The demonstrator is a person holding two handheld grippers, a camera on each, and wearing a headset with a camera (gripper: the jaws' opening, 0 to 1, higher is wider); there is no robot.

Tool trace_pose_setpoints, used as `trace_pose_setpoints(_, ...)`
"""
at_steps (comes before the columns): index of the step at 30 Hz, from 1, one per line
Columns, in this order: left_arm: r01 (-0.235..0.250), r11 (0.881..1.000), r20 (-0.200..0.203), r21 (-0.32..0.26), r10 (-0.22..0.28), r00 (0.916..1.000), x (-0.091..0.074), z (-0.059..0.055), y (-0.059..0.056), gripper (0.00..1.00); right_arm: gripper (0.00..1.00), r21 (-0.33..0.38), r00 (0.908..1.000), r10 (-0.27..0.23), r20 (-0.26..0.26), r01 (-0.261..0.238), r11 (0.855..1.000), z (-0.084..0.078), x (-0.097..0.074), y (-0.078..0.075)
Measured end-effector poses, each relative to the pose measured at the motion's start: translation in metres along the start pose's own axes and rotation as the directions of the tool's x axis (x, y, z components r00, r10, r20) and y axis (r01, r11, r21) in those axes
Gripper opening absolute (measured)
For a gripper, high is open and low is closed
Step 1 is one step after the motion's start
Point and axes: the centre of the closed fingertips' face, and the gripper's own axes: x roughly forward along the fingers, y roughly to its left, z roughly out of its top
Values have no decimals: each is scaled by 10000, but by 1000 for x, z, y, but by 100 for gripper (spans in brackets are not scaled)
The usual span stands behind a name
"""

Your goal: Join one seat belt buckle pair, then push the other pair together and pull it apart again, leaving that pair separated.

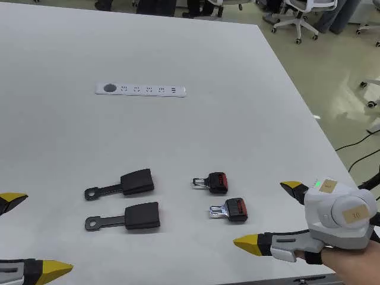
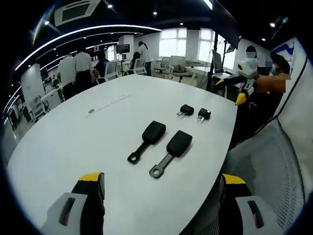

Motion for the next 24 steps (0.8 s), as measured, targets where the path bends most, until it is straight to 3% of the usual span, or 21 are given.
trace_pose_setpoints(9,30,9999,-7,-111,-30,10000,1,0,-2,100,100,0,10000,46,-86,-46,10000,-2,2,2)
trace_pose_setpoints(15,144,9998,130,-160,-142,9998,3,6,-6,100,100,-102,9999,79,-113,-80,9999,-1,3,2)
trace_pose_setpoints(24,134,9998,38,-140,-134,9999,4,4,-3,100,100,-229,9998,97,-177,-101,9997,-2,5,0)
